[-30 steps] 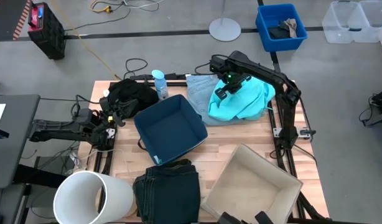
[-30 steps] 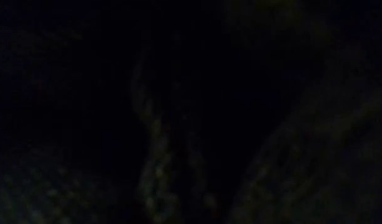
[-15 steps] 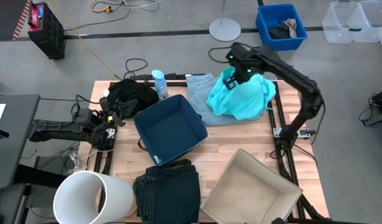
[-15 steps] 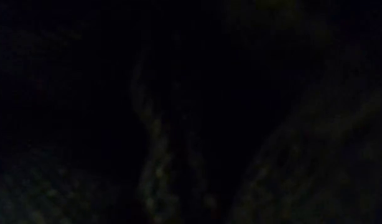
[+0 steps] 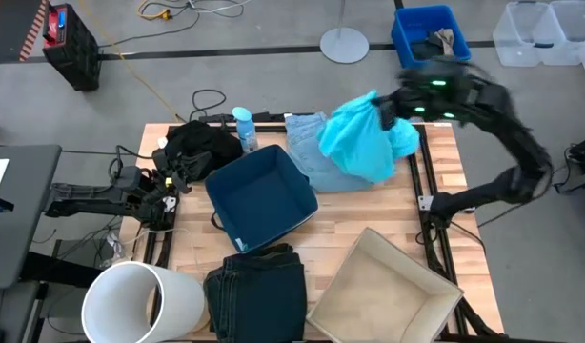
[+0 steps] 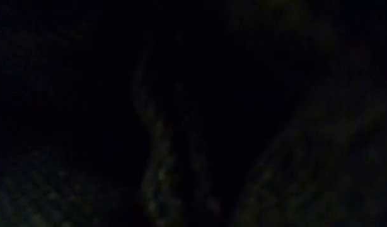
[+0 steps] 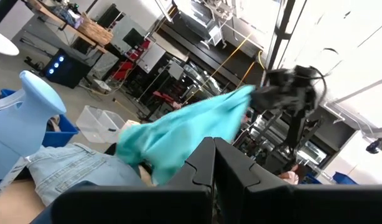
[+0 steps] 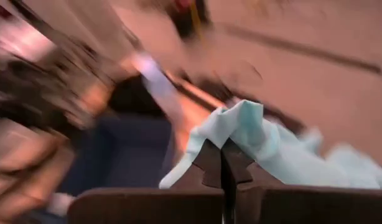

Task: Sort clothes
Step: Put the light blue shorts into the brown laundry organizer

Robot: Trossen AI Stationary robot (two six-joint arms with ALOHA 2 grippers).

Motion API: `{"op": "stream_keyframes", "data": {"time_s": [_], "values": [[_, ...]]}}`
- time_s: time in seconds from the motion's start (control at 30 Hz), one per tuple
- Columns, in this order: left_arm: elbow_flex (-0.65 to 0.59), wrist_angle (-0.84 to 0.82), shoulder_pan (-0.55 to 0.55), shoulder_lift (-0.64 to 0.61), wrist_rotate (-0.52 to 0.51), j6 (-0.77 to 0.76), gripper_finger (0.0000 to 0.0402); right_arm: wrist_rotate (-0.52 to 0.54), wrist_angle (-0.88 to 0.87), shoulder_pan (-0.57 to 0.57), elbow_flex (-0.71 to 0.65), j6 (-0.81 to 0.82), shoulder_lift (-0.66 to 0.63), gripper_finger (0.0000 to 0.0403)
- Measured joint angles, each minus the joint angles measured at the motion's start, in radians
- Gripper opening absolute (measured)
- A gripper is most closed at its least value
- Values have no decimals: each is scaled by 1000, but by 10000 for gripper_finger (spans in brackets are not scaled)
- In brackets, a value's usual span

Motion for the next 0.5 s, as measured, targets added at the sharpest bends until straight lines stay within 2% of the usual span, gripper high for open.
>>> {"op": "stream_keyframes", "data": {"time_s": [0.13, 0.27, 0.5], "values": [[0, 0, 0, 0, 0, 0, 0, -18, 144, 74, 0, 3, -111, 0], [0, 0, 0, 0, 0, 0, 0, -18, 217, 173, 0, -2, -197, 0], [0, 0, 0, 0, 0, 0, 0, -31, 394, 407, 1, -105, -269, 0]]}}
